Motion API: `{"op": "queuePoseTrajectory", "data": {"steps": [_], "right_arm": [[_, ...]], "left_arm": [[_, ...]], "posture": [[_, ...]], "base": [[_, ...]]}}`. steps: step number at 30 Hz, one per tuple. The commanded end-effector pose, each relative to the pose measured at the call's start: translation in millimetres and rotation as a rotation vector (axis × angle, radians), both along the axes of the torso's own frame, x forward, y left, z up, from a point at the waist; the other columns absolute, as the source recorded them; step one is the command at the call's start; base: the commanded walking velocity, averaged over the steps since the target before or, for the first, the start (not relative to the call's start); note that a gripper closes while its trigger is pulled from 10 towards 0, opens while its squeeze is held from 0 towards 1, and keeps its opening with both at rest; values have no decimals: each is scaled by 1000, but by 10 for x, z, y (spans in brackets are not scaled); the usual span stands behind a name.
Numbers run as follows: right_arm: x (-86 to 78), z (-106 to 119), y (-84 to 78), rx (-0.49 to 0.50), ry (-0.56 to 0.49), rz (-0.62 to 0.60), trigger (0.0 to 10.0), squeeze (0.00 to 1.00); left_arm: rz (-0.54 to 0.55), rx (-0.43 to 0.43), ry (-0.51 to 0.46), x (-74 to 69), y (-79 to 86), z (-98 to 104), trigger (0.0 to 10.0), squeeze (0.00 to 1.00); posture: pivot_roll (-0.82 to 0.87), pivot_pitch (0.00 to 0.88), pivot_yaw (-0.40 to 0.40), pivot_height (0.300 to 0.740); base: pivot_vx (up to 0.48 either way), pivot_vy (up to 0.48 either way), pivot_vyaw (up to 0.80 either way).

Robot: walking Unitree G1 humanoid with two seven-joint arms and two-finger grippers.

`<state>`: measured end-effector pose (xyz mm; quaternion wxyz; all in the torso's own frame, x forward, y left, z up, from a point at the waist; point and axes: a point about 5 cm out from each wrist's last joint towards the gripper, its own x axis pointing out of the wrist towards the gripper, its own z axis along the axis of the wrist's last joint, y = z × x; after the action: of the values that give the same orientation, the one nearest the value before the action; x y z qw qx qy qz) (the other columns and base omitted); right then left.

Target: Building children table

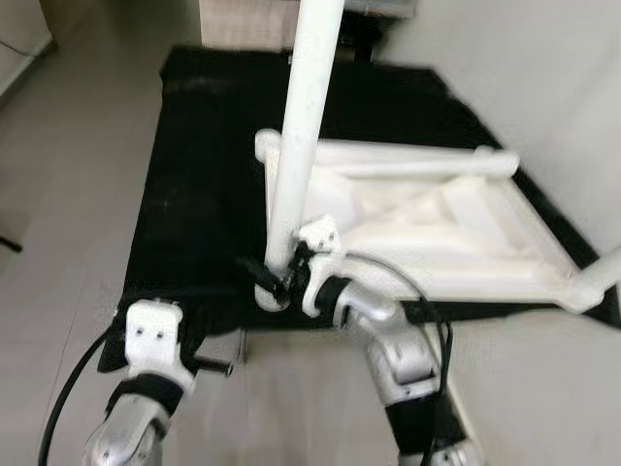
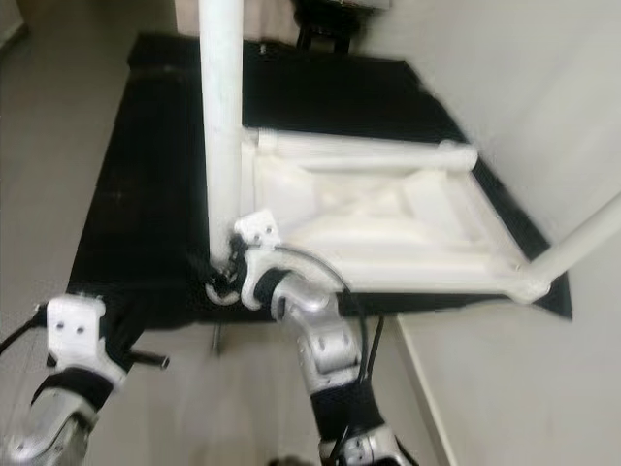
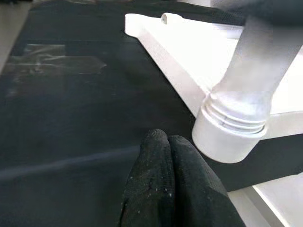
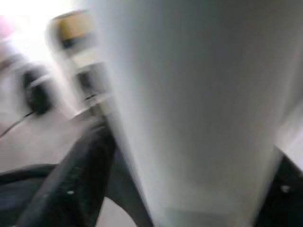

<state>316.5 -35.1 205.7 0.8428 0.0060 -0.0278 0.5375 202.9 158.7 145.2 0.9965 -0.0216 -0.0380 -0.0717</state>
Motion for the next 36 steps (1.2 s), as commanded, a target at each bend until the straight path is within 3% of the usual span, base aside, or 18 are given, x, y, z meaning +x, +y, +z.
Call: {"op": "queuePoseTrajectory", "data": {"steps": [1,2,4,5,7,8,18,19,20,22,23,30,34,36], "right_arm": [[-57,69,48,13,-42,129,10000,1000],[-7,115,-13,-19,-75,197,10000,737],[-7,115,-13,-19,-75,197,10000,737],[62,157,-58,-48,-99,247,10000,0],[119,201,-89,-74,-120,315,10000,0],[198,256,-102,-118,-133,423,10000,0],[297,327,72,-123,-94,513,10000,0],[300,336,69,-122,-91,540,2235,0],[306,337,62,-127,-86,562,784,0],[310,336,57,-130,-83,576,784,0],[334,339,32,-141,-82,589,0,0],[423,428,-101,-133,-106,583,0,0],[465,440,-211,-118,-146,495,0,0],[465,438,-353,-69,-180,375,0,0]], "left_arm": [[-9,-6,18,-23,-26,-33,10000,0],[-11,-7,17,-31,-34,-26,10000,0],[-11,-7,17,-31,-34,-26,10000,0],[-12,-7,15,-43,-45,-15,10000,0],[-13,-8,14,-64,-60,-2,10000,0],[-14,-9,15,-109,-84,16,10000,0],[-17,-6,41,-281,-124,38,10000,0],[-17,-6,44,-295,-126,40,10000,0],[-18,-6,47,-305,-126,40,10000,0],[-18,-6,49,-311,-126,40,10000,0],[-19,-6,52,-318,-127,39,10000,0],[-21,-5,61,-316,-128,32,10000,0],[-22,-5,61,-288,-127,19,10000,0],[-18,-5,55,-264,-117,13,10000,0]], "posture": [[-107,142,-158,740],[-98,155,-164,740],[-98,155,-164,740],[-89,165,-168,740],[-71,183,-171,740],[-59,200,-175,740],[-16,254,-171,740],[-13,259,-171,740],[-12,264,-172,740],[-12,264,-172,740],[-11,266,-171,740],[-22,251,-165,740],[-30,232,-175,740],[-40,219,-176,740]], "base": [[0,0,0],[0,0,0],[0,0,0],[0,0,0],[0,0,0],[0,0,0],[0,0,0],[0,0,0],[0,0,0],[0,0,0],[0,0,0],[0,0,0],[0,0,0],[0,0,0]]}}
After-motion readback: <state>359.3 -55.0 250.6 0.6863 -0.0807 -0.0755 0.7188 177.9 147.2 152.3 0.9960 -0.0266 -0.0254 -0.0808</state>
